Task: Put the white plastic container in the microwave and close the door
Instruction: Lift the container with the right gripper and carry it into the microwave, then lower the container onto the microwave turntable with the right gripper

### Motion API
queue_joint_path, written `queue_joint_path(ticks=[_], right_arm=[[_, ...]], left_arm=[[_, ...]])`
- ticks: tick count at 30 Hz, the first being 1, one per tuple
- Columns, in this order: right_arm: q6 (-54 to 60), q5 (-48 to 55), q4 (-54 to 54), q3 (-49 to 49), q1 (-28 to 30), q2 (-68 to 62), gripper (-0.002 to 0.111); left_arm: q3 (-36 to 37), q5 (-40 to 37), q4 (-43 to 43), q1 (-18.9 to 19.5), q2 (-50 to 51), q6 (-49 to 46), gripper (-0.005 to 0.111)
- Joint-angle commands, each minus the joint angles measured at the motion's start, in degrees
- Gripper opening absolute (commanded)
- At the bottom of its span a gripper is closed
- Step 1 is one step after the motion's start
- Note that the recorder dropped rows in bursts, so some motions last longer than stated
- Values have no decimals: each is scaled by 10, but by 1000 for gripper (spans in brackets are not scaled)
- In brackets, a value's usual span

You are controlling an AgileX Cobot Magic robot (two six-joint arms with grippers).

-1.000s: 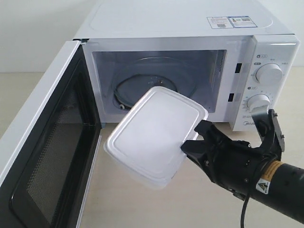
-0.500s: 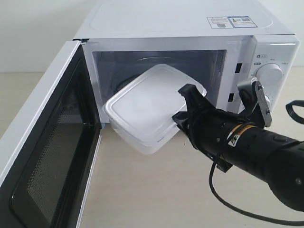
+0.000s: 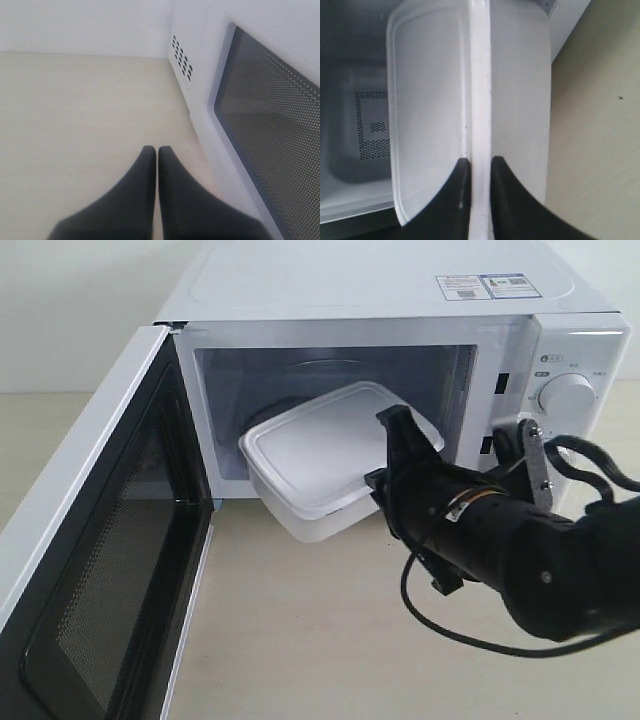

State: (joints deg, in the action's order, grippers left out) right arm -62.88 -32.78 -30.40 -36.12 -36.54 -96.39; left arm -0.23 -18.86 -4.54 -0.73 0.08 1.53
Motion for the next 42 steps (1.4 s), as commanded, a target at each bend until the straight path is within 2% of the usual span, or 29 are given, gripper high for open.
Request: queue_joint_path(ticks=[1,13,17,22,28,42], right_arm=[[-13,-17,6,-54,0,-35,0],[-6,-26,-77,-157,0,-98,0],[92,-34,-168,-209,0,-128,0],[100,-40,-182,-226,0,-145,0],[173,-83,-183,-234,0,-156,0],[177,-55,-183,-234,0,-162,0]], left_arm=[[2,8,-1,2,-1,0,4],[2,8,-1,2,-1,0,4],[2,8,-1,2,-1,0,4],[2,8,-1,2,-1,0,4],[2,8,-1,2,-1,0,4],[2,8,-1,2,-1,0,4]])
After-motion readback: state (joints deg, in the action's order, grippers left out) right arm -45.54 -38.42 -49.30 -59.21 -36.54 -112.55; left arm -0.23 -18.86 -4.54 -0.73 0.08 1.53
